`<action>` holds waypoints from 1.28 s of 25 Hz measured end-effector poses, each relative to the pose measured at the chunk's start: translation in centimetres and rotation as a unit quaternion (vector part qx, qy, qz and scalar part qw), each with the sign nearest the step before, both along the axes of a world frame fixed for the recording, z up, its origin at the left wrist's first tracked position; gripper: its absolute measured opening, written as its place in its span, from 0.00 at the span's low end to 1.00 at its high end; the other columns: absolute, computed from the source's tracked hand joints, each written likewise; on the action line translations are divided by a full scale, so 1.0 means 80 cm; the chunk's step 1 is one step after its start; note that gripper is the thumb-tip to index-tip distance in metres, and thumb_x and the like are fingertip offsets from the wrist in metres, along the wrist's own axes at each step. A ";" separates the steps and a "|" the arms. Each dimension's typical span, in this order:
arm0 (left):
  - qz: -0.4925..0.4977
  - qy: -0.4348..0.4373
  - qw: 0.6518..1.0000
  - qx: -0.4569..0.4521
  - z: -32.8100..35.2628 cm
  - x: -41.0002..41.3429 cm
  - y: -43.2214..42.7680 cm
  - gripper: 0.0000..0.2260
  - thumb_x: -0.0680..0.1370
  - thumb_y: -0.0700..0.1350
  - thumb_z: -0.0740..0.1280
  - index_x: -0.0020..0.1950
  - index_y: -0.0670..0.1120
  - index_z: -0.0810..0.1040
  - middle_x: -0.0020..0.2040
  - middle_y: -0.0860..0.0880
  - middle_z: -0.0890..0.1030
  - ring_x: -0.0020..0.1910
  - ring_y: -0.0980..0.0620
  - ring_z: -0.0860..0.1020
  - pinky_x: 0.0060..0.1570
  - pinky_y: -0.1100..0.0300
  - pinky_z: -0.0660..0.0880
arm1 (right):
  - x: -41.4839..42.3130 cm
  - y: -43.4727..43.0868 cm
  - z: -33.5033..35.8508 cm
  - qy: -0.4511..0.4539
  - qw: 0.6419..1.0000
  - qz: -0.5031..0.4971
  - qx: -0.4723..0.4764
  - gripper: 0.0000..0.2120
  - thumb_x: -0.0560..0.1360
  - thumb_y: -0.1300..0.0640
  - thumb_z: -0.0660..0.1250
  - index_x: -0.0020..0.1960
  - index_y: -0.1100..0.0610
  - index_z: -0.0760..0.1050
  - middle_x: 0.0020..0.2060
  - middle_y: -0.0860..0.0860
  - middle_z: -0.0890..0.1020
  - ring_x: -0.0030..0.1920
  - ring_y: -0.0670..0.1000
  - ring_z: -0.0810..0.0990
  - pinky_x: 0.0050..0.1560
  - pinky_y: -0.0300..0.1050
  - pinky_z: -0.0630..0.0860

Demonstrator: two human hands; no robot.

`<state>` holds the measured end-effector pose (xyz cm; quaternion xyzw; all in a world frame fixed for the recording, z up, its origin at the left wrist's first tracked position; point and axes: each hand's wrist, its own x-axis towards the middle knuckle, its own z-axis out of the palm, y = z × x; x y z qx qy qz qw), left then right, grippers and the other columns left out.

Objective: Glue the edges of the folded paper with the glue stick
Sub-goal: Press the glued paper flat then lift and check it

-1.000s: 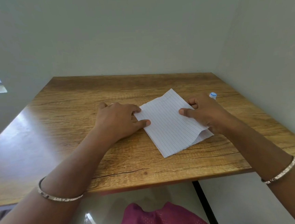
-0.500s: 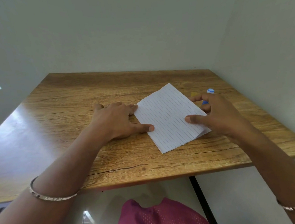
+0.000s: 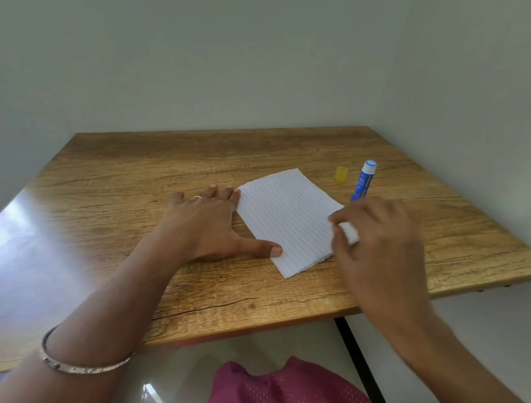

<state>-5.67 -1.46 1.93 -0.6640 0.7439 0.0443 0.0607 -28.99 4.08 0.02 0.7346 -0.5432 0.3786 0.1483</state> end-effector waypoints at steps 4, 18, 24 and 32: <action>-0.007 -0.009 1.000 0.001 -0.002 0.000 0.000 0.65 0.54 0.87 0.45 0.82 0.49 0.43 0.83 0.52 0.47 0.82 0.51 0.48 0.76 0.38 0.51 | 0.034 0.024 -0.018 0.053 0.989 0.137 0.034 0.11 0.71 0.57 0.66 0.46 0.49 0.85 0.43 0.41 0.84 0.53 0.48 0.79 0.58 0.51 0.65; -0.021 0.045 0.998 -0.028 -0.008 0.005 -0.008 0.62 0.55 0.87 0.50 0.81 0.56 0.42 0.82 0.52 0.54 0.80 0.45 0.55 0.76 0.35 0.46 | -0.042 -0.007 -0.021 -0.055 0.992 0.088 0.078 0.11 0.71 0.61 0.66 0.46 0.49 0.85 0.43 0.40 0.85 0.51 0.45 0.80 0.55 0.54 0.71; 0.062 0.159 0.973 -0.154 -0.005 0.002 -0.016 0.35 0.74 0.74 0.54 0.74 0.55 0.70 0.73 0.51 0.71 0.72 0.45 0.69 0.70 0.39 0.60 | -0.055 -0.016 -0.020 -0.079 0.982 0.095 0.146 0.06 0.76 0.55 0.70 0.51 0.51 0.85 0.47 0.42 0.85 0.50 0.45 0.81 0.53 0.55 0.79; 0.139 0.238 0.948 -0.156 -0.009 0.009 -0.033 0.13 0.73 0.61 0.71 0.51 0.56 0.78 0.50 0.56 0.78 0.58 0.50 0.74 0.60 0.46 0.63 | -0.052 0.006 -0.025 -0.053 0.979 0.123 0.153 0.10 0.75 0.49 0.68 0.51 0.50 0.86 0.48 0.40 0.86 0.52 0.42 0.81 0.53 0.41 0.77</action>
